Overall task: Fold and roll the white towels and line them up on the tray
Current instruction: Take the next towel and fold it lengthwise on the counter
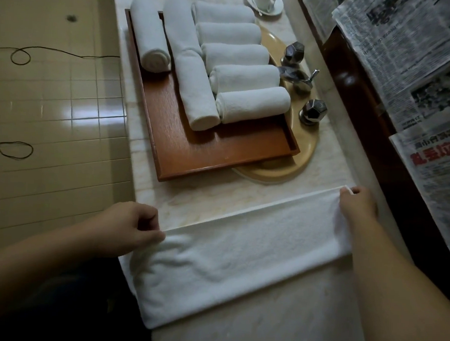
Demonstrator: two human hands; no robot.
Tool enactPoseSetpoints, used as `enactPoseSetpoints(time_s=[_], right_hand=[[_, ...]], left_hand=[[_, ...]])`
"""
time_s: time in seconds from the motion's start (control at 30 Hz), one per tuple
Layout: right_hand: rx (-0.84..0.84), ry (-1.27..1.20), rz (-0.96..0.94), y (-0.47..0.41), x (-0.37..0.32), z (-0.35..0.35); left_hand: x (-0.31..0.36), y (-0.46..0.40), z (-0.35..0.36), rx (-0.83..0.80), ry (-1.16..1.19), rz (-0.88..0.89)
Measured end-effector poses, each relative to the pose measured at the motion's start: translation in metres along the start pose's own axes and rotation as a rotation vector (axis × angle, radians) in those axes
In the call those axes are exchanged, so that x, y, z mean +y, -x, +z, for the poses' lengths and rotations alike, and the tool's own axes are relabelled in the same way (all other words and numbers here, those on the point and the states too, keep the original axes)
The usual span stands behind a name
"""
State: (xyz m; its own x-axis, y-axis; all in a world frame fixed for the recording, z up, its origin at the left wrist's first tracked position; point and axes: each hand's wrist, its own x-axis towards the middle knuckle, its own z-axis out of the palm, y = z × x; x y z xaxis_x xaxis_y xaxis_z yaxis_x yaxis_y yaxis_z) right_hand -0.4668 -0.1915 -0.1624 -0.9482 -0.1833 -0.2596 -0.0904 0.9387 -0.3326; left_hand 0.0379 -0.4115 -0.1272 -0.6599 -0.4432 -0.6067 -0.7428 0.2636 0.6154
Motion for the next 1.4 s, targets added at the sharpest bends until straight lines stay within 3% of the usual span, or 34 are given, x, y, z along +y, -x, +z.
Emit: enactPoseSetpoints(time_s=[0.3,0.53,0.63,0.87,0.97,1.1,1.23,1.33,1.4], right_hand=[[0.008,0.019,-0.018,-0.003,0.003,0.002],[-0.005,0.023,0.000,0.005,-0.003,0.000],[-0.002,0.035,0.001,0.007,-0.005,-0.002],[0.015,-0.022,0.040,0.018,-0.011,-0.004],[0.130,-0.009,0.026,0.037,-0.019,-0.001],[0.366,0.013,-0.144,0.092,-0.031,0.012],[0.182,0.081,-0.188,0.179,-0.037,0.045],[-0.041,0.220,-0.068,0.230,-0.038,0.078],[-0.099,0.309,-0.032,0.238,-0.036,0.092]], left_hand=[[-0.013,0.011,0.008,0.166,-0.223,-0.022],[-0.026,0.017,0.005,0.042,-0.044,0.031],[-0.029,0.017,0.007,0.038,-0.138,0.023],[-0.020,0.026,0.017,0.221,-0.318,0.037],[-0.005,0.027,0.032,0.394,-0.455,0.270],[0.021,0.012,0.079,0.330,-0.631,0.510],[0.022,-0.004,0.115,0.242,-0.675,0.534],[0.021,-0.004,0.124,0.240,-0.647,0.529],[0.023,-0.001,0.125,0.228,-0.649,0.528]])
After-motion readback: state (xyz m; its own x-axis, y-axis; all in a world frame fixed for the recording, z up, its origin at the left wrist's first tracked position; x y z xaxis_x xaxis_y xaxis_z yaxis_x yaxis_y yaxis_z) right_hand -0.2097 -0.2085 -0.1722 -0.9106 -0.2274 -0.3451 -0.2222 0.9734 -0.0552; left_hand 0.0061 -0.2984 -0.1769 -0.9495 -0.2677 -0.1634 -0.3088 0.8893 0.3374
